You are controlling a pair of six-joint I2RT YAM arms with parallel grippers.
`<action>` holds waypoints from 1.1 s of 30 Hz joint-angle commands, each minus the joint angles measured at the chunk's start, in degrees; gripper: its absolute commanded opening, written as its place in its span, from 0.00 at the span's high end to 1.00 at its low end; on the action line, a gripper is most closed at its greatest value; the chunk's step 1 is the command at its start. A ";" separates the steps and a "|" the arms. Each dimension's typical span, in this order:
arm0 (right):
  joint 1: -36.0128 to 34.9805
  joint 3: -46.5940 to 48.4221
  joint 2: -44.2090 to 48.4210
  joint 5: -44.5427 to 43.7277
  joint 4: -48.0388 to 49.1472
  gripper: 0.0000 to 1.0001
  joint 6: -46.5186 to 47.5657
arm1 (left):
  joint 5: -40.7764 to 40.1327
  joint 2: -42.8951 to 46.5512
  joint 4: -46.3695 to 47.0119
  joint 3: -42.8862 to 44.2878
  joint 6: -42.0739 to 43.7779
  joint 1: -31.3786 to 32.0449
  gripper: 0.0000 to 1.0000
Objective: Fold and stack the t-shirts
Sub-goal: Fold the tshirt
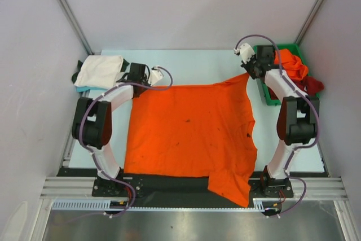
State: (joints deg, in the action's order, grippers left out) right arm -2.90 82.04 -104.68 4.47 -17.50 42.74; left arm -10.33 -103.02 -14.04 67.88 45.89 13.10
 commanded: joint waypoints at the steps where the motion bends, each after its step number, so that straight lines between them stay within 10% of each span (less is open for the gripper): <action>1: -0.18 6.36 -5.42 -2.89 4.75 1.00 0.77 | -3.47 -3.75 2.61 5.59 -1.68 -1.85 1.00; 33: -0.18 41.27 -33.30 -4.47 -1.93 1.00 -0.73 | -8.83 -28.10 4.99 35.04 -0.54 -5.90 0.99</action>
State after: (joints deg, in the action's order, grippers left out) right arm -3.99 120.57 -137.49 2.79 -19.49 42.13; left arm -15.92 -130.08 -10.79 99.31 45.50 8.54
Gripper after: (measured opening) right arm 0.017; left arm 0.009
